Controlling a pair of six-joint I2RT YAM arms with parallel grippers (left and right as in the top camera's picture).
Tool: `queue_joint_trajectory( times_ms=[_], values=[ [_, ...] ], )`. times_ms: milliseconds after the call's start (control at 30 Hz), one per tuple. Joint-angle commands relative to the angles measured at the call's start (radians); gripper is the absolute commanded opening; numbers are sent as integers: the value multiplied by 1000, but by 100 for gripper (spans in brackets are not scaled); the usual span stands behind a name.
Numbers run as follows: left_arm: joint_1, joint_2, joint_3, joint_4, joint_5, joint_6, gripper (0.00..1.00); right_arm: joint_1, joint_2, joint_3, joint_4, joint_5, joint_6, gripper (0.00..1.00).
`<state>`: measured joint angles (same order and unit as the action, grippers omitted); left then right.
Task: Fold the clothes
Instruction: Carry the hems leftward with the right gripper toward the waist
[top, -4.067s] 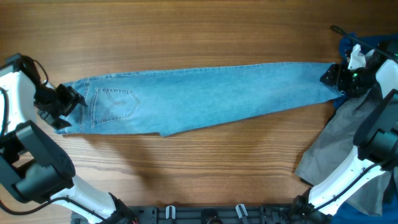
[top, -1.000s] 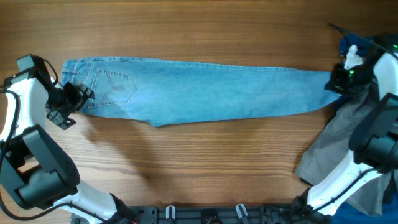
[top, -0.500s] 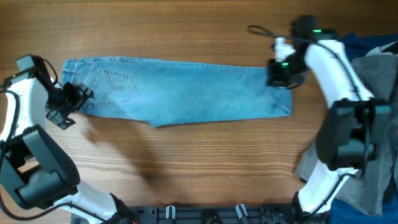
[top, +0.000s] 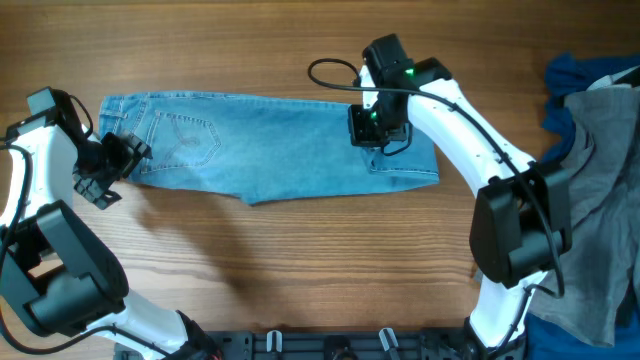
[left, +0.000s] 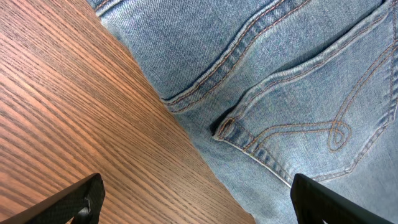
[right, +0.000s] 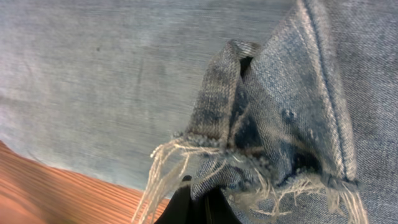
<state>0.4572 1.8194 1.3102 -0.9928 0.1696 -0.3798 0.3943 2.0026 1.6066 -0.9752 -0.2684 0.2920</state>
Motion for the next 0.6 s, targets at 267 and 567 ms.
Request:
queue_joint_trajectory(
  times_ms=[267,567],
  values=[
    [1,-20,18,-5,-10,9,96,35,-10,18,31,-62,61,4],
    [1,-20,18,-7,-10,9,96,35,-10,18,97,-177,103,4]
  ],
)
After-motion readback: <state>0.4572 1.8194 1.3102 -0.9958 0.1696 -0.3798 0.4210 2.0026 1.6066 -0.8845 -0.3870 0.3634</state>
